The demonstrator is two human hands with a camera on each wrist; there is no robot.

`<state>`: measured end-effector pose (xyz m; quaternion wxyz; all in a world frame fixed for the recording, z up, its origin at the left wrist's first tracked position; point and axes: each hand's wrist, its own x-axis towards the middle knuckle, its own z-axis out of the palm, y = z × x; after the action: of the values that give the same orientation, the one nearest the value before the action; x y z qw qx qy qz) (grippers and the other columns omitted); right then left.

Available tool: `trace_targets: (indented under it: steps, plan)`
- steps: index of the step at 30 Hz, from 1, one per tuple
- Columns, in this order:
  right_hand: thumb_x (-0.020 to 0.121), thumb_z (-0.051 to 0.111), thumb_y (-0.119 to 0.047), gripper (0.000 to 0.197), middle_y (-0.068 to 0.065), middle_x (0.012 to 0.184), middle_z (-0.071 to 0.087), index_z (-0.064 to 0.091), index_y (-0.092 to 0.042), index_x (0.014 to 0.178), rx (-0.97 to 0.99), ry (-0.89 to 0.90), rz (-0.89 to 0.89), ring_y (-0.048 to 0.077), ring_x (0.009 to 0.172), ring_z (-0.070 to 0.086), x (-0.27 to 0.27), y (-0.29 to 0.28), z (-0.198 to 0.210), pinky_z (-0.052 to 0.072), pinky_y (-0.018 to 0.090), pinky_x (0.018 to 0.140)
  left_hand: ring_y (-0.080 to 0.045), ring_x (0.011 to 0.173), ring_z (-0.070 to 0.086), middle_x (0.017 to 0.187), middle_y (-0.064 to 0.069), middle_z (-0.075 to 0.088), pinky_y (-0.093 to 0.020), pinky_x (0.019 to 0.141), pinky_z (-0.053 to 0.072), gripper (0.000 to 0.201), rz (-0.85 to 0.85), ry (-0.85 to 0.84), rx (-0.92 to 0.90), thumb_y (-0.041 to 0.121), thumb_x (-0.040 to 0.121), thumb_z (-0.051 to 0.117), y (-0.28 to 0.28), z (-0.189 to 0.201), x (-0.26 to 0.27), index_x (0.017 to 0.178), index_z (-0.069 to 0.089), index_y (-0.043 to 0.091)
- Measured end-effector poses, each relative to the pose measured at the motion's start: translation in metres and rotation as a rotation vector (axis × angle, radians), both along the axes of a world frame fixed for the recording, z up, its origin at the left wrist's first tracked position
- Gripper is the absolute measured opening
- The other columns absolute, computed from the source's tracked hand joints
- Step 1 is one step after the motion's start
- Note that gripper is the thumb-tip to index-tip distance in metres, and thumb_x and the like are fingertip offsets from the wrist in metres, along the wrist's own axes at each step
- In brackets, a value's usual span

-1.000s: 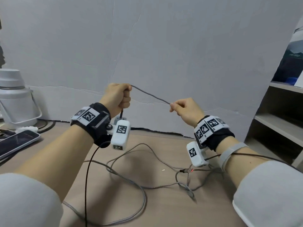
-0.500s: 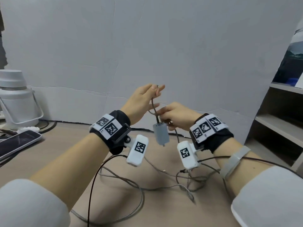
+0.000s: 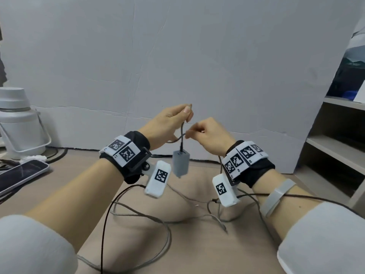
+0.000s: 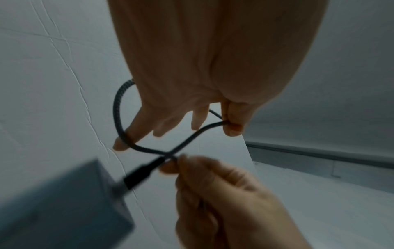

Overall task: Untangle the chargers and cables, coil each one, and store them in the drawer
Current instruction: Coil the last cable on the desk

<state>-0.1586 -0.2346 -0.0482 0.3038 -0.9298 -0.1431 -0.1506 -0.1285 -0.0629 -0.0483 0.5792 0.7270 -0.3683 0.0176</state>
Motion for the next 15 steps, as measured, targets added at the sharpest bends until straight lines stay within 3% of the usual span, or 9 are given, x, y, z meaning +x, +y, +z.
trace_targets:
  steps: [2,3,5,7,9,11,13,15]
  plan:
    - [0.097,0.063,-0.021,0.025,0.000,0.076,0.071,0.073,-0.016,0.075,0.001,-0.065,0.013,0.016,0.075,0.063,0.001,0.003,0.002,0.048,0.034,0.072,-0.021,0.089,0.057,0.099,0.003,0.056,-0.052,0.073,0.054,0.036,-0.033,0.048,0.006,0.043,0.107,0.038,-0.008,-0.003,-0.008,0.080,0.051,0.025]
    - [0.096,0.064,-0.019,0.025,0.002,0.076,0.072,0.073,-0.012,0.074,0.013,-0.077,0.020,0.018,0.077,0.066,0.002,0.003,0.001,0.051,0.035,0.075,-0.016,0.086,0.060,0.092,0.005,0.058,-0.053,0.077,0.058,0.037,-0.026,0.050,0.011,0.039,0.109,0.036,-0.010,-0.005,-0.011,0.078,0.048,0.022]
    - [0.093,0.069,-0.023,0.029,0.002,0.068,0.068,0.069,-0.007,0.069,0.049,-0.075,-0.001,0.018,0.067,0.062,0.002,0.002,0.000,0.050,0.032,0.067,-0.012,0.078,0.059,0.080,0.007,0.056,-0.047,0.076,0.060,0.038,0.025,0.018,0.031,0.034,0.110,0.033,-0.016,-0.006,-0.011,0.078,0.045,0.019]
    - [0.088,0.073,-0.027,0.029,0.001,0.060,0.060,0.063,-0.008,0.068,0.079,-0.071,-0.042,0.012,0.054,0.048,0.001,0.002,0.000,0.039,0.027,0.057,-0.010,0.071,0.060,0.077,0.006,0.058,-0.034,0.063,0.053,0.037,0.094,-0.026,0.071,0.033,0.110,0.031,-0.020,-0.005,-0.008,0.080,0.046,0.019]
    - [0.084,0.076,-0.030,0.022,0.000,0.070,0.066,0.061,-0.013,0.087,0.152,-0.053,-0.069,0.009,0.056,0.050,-0.001,0.001,0.001,0.039,0.025,0.058,-0.009,0.061,0.057,0.076,-0.003,0.058,-0.025,0.053,0.043,0.034,0.159,-0.034,0.104,0.028,0.110,0.031,-0.024,-0.003,-0.005,0.082,0.047,0.016]
    - [0.085,0.076,-0.025,0.034,0.003,0.081,0.064,0.054,-0.015,0.108,0.326,0.057,-0.027,0.014,0.061,0.051,-0.007,0.001,0.004,0.042,0.030,0.056,-0.006,0.049,0.052,0.070,-0.007,0.055,-0.019,0.047,0.037,0.034,0.216,-0.002,0.109,0.023,0.110,0.031,-0.022,-0.003,-0.001,0.080,0.044,0.014]
    - [0.088,0.072,-0.012,0.037,0.007,0.080,0.057,0.051,-0.011,0.119,0.441,0.192,0.063,0.018,0.062,0.050,-0.010,-0.002,0.006,0.042,0.032,0.054,-0.010,0.049,0.048,0.063,-0.004,0.056,-0.023,0.048,0.035,0.034,0.267,0.017,0.127,0.021,0.108,0.033,-0.016,-0.006,0.006,0.077,0.044,0.014]
    - [0.089,0.069,-0.004,0.037,0.006,0.075,0.056,0.053,-0.011,0.121,0.333,0.298,0.111,0.018,0.059,0.050,-0.012,-0.009,0.005,0.044,0.031,0.054,-0.014,0.053,0.041,0.054,0.006,0.049,-0.028,0.051,0.031,0.035,0.304,0.020,0.156,0.023,0.106,0.038,-0.008,-0.009,0.014,0.073,0.048,0.015]
